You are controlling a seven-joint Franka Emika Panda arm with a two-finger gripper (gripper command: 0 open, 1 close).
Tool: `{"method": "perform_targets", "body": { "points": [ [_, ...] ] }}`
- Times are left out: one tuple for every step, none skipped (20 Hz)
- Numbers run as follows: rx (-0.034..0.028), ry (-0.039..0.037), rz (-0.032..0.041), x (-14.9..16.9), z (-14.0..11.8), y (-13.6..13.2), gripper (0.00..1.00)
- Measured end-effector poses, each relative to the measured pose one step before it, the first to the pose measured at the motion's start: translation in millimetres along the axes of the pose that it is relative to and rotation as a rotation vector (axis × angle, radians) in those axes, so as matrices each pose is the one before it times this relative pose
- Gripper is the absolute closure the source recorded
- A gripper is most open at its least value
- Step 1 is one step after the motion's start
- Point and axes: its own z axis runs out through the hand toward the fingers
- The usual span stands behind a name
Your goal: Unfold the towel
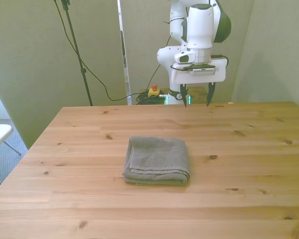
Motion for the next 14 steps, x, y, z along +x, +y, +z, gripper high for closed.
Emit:
{"method": "perform_targets", "body": {
  "points": [
    [0.00185,0.00142,0.00098,0.61,-0.98,-0.48,0.00],
    [0.00146,0.00106,0.00413,0.48,-0.43,-0.05,0.00],
    [0.00299,0.00256,0.00384,0.81,-0.32,0.09,0.00],
    [0.00713,0.00538,0.00860,2.74,-0.96,0.88,0.00],
    [0.01196,0.01215,0.02533,10.48,-2.04,4.21,0.00],
    [0.01498,0.01392,0.04868,22.57,-3.06,11.23,0.00],
    [0.01420,0.00923,0.05053,28.16,-2.12,13.66,0.00],
    [0.00947,0.00582,0.04536,34.64,-2.73,17.42,0.00],
    [0.00598,0.00545,0.03469,32.21,-2.07,14.69,0.00],
    [0.00480,0.00903,0.03152,30.57,-2.07,12.52,0.00],
    [0.00660,0.01122,0.02857,29.24,-2.60,10.92,0.00],
    [0.00807,0.01249,0.02175,24.75,-2.13,7.98,0.00],
    [0.01238,0.01324,0.02489,23.23,-2.18,7.99,0.00],
    [0.01369,0.00009,0.02038,20.43,-1.03,9.42,0.00]
  ]
}}
